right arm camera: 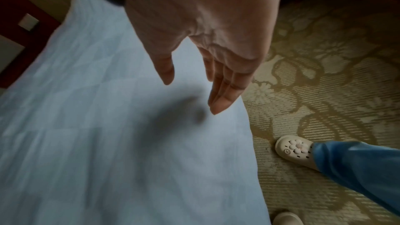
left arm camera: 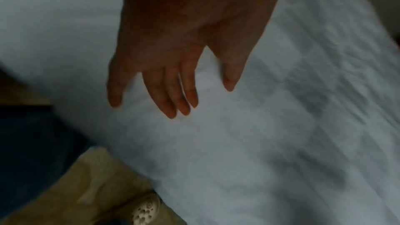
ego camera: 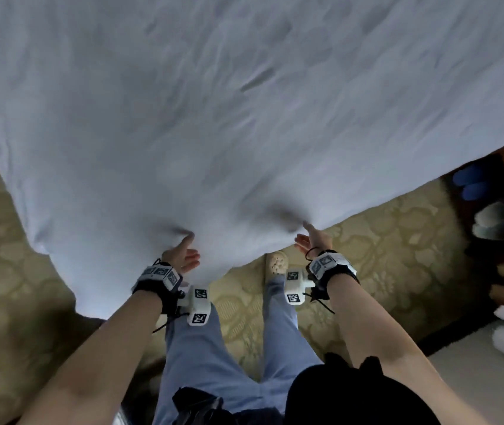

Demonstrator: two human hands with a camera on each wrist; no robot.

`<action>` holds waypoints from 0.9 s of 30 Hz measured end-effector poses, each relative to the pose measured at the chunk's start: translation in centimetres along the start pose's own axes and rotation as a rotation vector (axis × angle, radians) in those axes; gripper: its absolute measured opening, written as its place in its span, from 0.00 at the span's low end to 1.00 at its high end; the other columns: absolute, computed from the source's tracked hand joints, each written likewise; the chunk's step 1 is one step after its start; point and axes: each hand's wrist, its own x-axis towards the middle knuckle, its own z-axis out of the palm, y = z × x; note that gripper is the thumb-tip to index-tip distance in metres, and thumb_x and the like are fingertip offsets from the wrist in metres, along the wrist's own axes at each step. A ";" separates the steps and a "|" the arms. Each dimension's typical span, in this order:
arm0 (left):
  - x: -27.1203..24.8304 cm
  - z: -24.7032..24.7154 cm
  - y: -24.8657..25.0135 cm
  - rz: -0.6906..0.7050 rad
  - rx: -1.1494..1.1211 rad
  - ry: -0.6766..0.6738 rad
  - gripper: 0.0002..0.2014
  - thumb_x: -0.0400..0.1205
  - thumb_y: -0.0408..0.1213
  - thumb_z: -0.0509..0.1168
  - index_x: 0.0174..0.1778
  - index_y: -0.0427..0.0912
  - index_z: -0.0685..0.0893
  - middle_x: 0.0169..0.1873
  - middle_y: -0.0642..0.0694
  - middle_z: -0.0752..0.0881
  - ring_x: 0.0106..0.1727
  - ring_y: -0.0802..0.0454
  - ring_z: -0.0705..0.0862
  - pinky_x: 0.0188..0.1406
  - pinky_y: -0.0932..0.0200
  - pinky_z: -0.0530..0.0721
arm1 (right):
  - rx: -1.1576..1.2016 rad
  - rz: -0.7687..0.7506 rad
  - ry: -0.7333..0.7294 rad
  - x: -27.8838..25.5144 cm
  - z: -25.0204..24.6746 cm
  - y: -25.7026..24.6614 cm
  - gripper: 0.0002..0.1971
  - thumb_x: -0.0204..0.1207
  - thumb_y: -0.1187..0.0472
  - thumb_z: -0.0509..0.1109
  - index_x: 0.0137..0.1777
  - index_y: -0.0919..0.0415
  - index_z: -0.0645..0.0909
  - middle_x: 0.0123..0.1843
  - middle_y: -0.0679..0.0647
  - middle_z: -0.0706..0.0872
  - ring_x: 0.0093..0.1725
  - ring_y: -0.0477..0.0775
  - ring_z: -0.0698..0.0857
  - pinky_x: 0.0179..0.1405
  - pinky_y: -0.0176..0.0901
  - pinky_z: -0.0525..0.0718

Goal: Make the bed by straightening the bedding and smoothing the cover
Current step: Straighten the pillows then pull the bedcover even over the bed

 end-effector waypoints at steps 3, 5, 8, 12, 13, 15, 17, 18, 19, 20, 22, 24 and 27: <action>0.9 1.8 -4.0 -0.049 -0.081 0.106 0.24 0.79 0.54 0.66 0.63 0.38 0.80 0.46 0.40 0.86 0.41 0.48 0.86 0.28 0.61 0.87 | 0.052 0.020 -0.026 2.7 -0.6 -0.5 0.17 0.75 0.50 0.73 0.42 0.64 0.75 0.39 0.58 0.82 0.37 0.53 0.83 0.36 0.42 0.84; 2.0 3.8 -6.3 -0.054 -0.136 0.136 0.33 0.79 0.61 0.62 0.73 0.41 0.73 0.55 0.38 0.85 0.52 0.42 0.86 0.50 0.53 0.84 | 0.080 0.050 -0.069 4.7 -1.3 -0.6 0.21 0.74 0.46 0.73 0.52 0.63 0.75 0.46 0.57 0.82 0.44 0.54 0.83 0.45 0.41 0.85; 3.6 7.1 -8.3 -0.101 -0.432 0.120 0.47 0.70 0.74 0.57 0.69 0.35 0.75 0.50 0.42 0.85 0.43 0.47 0.85 0.49 0.52 0.83 | 0.046 0.064 -0.155 7.5 -2.1 -0.3 0.31 0.72 0.40 0.72 0.66 0.61 0.75 0.53 0.55 0.83 0.47 0.51 0.83 0.59 0.43 0.79; 4.6 10.2 -7.8 -0.070 -0.681 0.118 0.41 0.77 0.72 0.46 0.79 0.47 0.65 0.74 0.46 0.72 0.71 0.47 0.76 0.65 0.55 0.75 | -0.073 -0.005 -0.196 10.4 -2.7 0.4 0.60 0.41 0.27 0.79 0.73 0.60 0.74 0.61 0.51 0.87 0.57 0.49 0.85 0.51 0.38 0.78; 4.8 10.6 -7.5 -0.056 -0.722 0.118 0.41 0.76 0.73 0.45 0.79 0.49 0.66 0.75 0.47 0.72 0.75 0.47 0.73 0.67 0.56 0.74 | -0.098 -0.009 -0.205 10.7 -2.7 0.5 0.61 0.35 0.25 0.79 0.70 0.59 0.77 0.63 0.51 0.86 0.58 0.48 0.85 0.49 0.37 0.78; 5.9 11.0 -7.6 -0.017 -0.764 0.123 0.42 0.76 0.73 0.42 0.79 0.49 0.66 0.76 0.46 0.72 0.76 0.44 0.71 0.75 0.52 0.70 | -0.101 0.005 -0.219 10.6 -2.3 0.4 0.52 0.45 0.24 0.76 0.65 0.58 0.78 0.69 0.53 0.83 0.62 0.49 0.83 0.55 0.38 0.77; 6.7 11.4 -7.6 0.004 -0.787 0.127 0.43 0.76 0.74 0.38 0.79 0.49 0.64 0.76 0.47 0.71 0.76 0.43 0.71 0.78 0.47 0.66 | -0.087 -0.001 -0.243 10.9 -2.0 0.5 0.49 0.52 0.24 0.73 0.68 0.56 0.76 0.72 0.51 0.79 0.68 0.50 0.79 0.67 0.41 0.72; 7.2 11.5 -7.7 -0.007 -0.789 0.137 0.42 0.76 0.74 0.37 0.78 0.50 0.64 0.76 0.48 0.70 0.75 0.42 0.70 0.75 0.49 0.69 | -0.088 -0.014 -0.244 11.3 -2.0 0.8 0.55 0.45 0.22 0.74 0.70 0.55 0.75 0.73 0.50 0.78 0.70 0.50 0.78 0.70 0.41 0.70; 7.2 11.6 -7.7 -0.015 -0.795 0.139 0.42 0.75 0.75 0.37 0.77 0.50 0.65 0.77 0.48 0.69 0.76 0.41 0.69 0.70 0.52 0.72 | -0.091 -0.050 -0.240 11.7 -2.1 1.1 0.62 0.38 0.20 0.74 0.73 0.55 0.73 0.73 0.49 0.78 0.71 0.49 0.77 0.73 0.42 0.69; 7.8 11.6 -8.0 -0.028 -0.826 0.132 0.46 0.74 0.76 0.37 0.80 0.47 0.62 0.79 0.46 0.65 0.79 0.40 0.66 0.68 0.53 0.73 | -0.084 -0.099 -0.252 12.4 -2.1 1.6 0.65 0.34 0.20 0.75 0.74 0.54 0.73 0.73 0.49 0.79 0.71 0.49 0.78 0.75 0.43 0.69; 8.7 11.5 -8.5 -0.034 -0.925 0.100 0.52 0.70 0.80 0.36 0.82 0.47 0.60 0.81 0.42 0.61 0.81 0.39 0.64 0.72 0.49 0.70 | -0.033 -0.103 -0.277 12.8 -1.9 2.2 0.63 0.36 0.22 0.76 0.75 0.54 0.73 0.71 0.50 0.81 0.68 0.49 0.81 0.75 0.45 0.71; 9.2 10.9 -9.1 -0.021 -1.040 0.085 0.53 0.68 0.81 0.36 0.82 0.48 0.60 0.80 0.39 0.64 0.79 0.39 0.66 0.77 0.45 0.67 | 0.028 -0.107 -0.279 12.5 -1.4 2.4 0.55 0.51 0.23 0.72 0.76 0.54 0.71 0.72 0.52 0.80 0.67 0.52 0.81 0.70 0.48 0.75; 9.6 10.0 -9.8 0.070 -1.140 0.054 0.53 0.67 0.82 0.39 0.81 0.48 0.62 0.78 0.40 0.68 0.79 0.39 0.67 0.78 0.41 0.66 | 0.077 -0.096 -0.296 12.1 -1.6 3.2 0.50 0.55 0.22 0.70 0.74 0.51 0.73 0.72 0.55 0.80 0.69 0.58 0.81 0.69 0.57 0.77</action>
